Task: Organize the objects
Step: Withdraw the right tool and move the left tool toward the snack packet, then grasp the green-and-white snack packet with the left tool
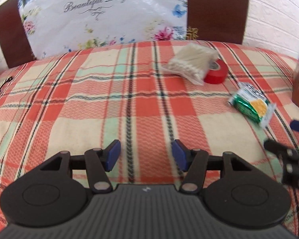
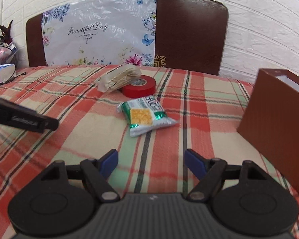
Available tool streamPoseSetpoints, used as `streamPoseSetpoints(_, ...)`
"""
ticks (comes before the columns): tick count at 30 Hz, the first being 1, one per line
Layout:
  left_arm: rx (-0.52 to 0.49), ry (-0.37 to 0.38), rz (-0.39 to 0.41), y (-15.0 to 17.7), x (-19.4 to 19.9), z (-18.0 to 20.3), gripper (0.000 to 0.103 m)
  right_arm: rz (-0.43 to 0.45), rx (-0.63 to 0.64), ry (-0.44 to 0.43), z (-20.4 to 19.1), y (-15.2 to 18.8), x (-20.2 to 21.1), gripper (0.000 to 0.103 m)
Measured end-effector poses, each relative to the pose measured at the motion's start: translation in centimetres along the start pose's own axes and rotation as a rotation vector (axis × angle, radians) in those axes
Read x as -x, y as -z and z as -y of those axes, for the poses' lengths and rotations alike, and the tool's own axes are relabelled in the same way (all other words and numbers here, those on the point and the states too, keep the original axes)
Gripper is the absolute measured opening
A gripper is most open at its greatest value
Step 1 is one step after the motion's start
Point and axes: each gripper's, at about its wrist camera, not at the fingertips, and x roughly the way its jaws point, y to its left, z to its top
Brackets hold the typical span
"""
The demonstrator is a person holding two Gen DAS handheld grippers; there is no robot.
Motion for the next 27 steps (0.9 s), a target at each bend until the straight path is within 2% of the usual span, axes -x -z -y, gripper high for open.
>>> streamPoseSetpoints(3,0.027,0.013,-0.005,-0.2,-0.3,-0.8,0.062,0.028,0.019,-0.009,0.2,-1.5,-1.8,0.088)
streamPoseSetpoints(6,0.037,0.011,-0.004,-0.3,-0.5,-1.2,0.063,0.027,0.059,-0.019,0.2,-2.7,-3.8,0.089)
streamPoseSetpoints(9,0.041,0.009,-0.003,-0.4,-0.6,-1.3,0.064,-0.017,0.08,-0.047,0.0,-3.3,-5.8,0.088)
streamPoseSetpoints(11,0.039,0.007,-0.004,-0.4,-0.7,-1.4,0.064,-0.03,0.061,-0.082,0.3,-3.6,-6.3,0.082)
streamPoseSetpoints(12,0.041,0.005,-0.007,-0.5,-0.7,-1.4,0.064,-0.032,0.053,-0.099,0.5,-3.6,-6.3,0.072)
streamPoseSetpoints(13,0.048,0.008,-0.015,-0.6,-0.6,-1.4,0.063,-0.029,0.053,-0.104,0.5,-3.5,-6.1,0.067)
streamPoseSetpoints(15,0.067,0.034,-0.038,-0.7,-0.3,-1.5,0.063,-0.028,0.056,-0.094,0.2,-3.1,-5.5,0.064)
streamPoseSetpoints(17,0.098,0.103,-0.066,-0.9,0.3,-1.5,0.063,-0.031,0.039,-0.088,0.1,-2.6,-4.7,0.061)
streamPoseSetpoints(19,0.138,0.212,-0.096,-0.9,1.2,-1.2,0.063,-0.034,0.03,-0.085,-0.3,-1.8,-3.5,0.057)
streamPoseSetpoints(23,0.159,0.405,-0.158,-0.4,2.4,0.9,0.063,-0.044,0.005,-0.088,-1.2,0.4,-0.5,0.056)
streamPoseSetpoints(25,0.155,0.468,-0.201,0.1,2.3,2.6,0.062,-0.043,-0.012,-0.1,-1.6,1.5,1.0,0.055)
streamPoseSetpoints(27,0.16,0.498,-0.247,0.9,1.9,4.0,0.062,-0.04,-0.03,-0.111,-1.9,2.4,2.3,0.055)
